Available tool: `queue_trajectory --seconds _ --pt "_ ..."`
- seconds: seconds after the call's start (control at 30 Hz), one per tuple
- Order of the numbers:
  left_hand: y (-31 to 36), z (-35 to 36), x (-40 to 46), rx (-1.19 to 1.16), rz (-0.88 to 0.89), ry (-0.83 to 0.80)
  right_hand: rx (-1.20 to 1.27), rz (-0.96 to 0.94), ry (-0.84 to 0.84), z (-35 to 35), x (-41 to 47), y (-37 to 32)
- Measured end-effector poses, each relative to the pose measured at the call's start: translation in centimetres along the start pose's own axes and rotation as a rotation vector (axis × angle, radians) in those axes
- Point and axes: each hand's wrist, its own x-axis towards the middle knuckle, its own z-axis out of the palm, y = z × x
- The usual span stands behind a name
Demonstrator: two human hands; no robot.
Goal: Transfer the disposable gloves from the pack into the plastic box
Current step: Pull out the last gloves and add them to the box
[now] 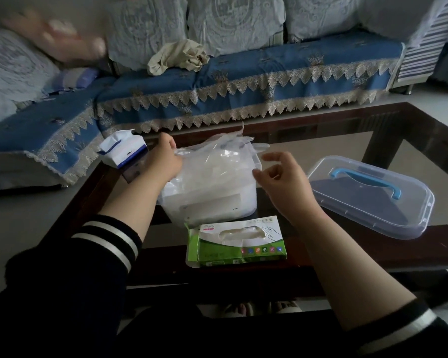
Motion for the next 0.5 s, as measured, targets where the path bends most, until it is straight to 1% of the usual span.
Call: queue_trajectory --seconds 0.1,0.17,0.27,0.33,0.4,0.5 --pt "-0.7 0.6 -0.4 0.241 0.075 0.005 -0.136 -0.018 -0.183 0.5 -0.3 0.2" --pt "-0.8 0.8 -0.6 0.334 0.131 0.032 -0.172 -0.012 -0.263 0.7 -0.5 0.3" --pt "-0.8 0.6 -0.7 0.461 0.212 0.063 -0.185 0.001 -0.321 0.9 -0.7 0.3" --pt "-0.9 0.2 -0.8 0.543 0.243 0.104 -0.214 -0.011 -0.309 0.8 -0.7 0.3" --pt "-1.1 -0.2 -1.5 0.577 0.282 0.175 -0.253 -0.037 -0.298 0.6 -0.8 0.2" --pt "-0.9 -0.8 -3.0 0.486 0.362 0.283 -0.281 -0.040 -0.369 0.5 -1.0 0.2"
